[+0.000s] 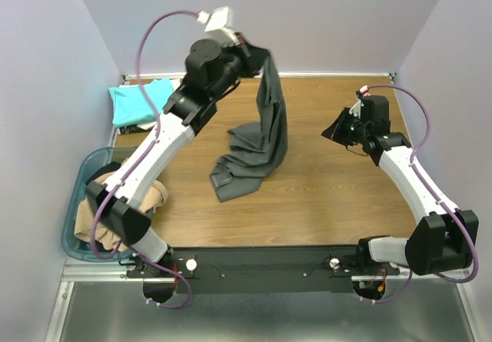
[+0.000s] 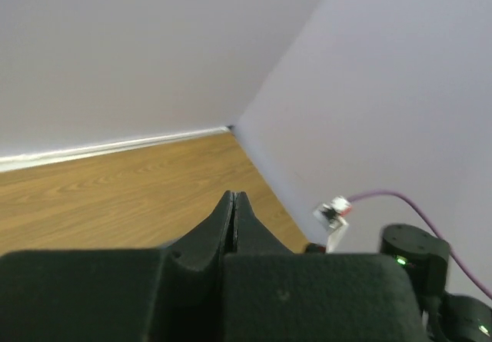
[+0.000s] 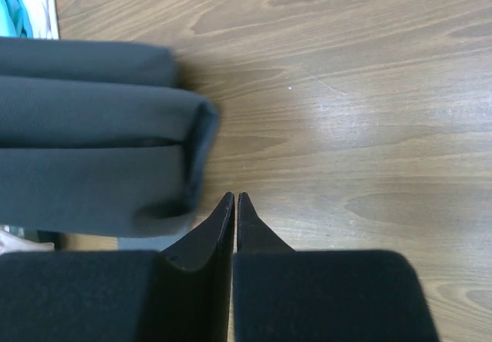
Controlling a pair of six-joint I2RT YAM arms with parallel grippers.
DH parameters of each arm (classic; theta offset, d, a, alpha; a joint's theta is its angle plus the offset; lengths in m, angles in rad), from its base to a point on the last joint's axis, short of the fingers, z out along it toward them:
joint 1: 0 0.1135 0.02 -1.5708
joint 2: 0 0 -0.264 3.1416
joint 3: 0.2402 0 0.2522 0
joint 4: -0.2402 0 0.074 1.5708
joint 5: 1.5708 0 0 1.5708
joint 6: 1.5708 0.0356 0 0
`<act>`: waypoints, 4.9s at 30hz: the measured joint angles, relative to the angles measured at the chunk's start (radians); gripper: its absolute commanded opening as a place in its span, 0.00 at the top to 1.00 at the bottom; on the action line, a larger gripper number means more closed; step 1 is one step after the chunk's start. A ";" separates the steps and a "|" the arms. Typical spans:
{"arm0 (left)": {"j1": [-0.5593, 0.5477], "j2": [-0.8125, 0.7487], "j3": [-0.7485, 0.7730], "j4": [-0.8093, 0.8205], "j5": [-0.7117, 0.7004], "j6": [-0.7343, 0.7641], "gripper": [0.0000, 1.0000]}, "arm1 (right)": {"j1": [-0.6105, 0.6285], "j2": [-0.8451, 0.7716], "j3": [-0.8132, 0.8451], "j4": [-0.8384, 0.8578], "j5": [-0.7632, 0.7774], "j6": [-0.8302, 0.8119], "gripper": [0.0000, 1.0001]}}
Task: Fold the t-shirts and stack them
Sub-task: Flatten the tshirt out
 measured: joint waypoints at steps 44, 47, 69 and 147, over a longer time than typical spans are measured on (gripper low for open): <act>0.555 -0.321 -0.650 -0.010 -0.101 0.059 1.00 | 0.847 0.737 0.366 0.042 0.135 -0.057 0.48; 0.556 -0.322 -0.650 -0.014 -0.096 0.061 1.00 | 0.848 0.741 0.369 0.045 0.169 -0.068 0.49; 0.635 -0.329 -0.568 -0.117 -0.084 0.141 1.00 | 0.805 0.499 0.132 -0.121 0.545 -0.061 1.00; 0.664 -0.586 -0.998 -0.168 0.040 0.172 1.00 | 0.319 0.505 0.087 0.064 0.258 -0.190 0.92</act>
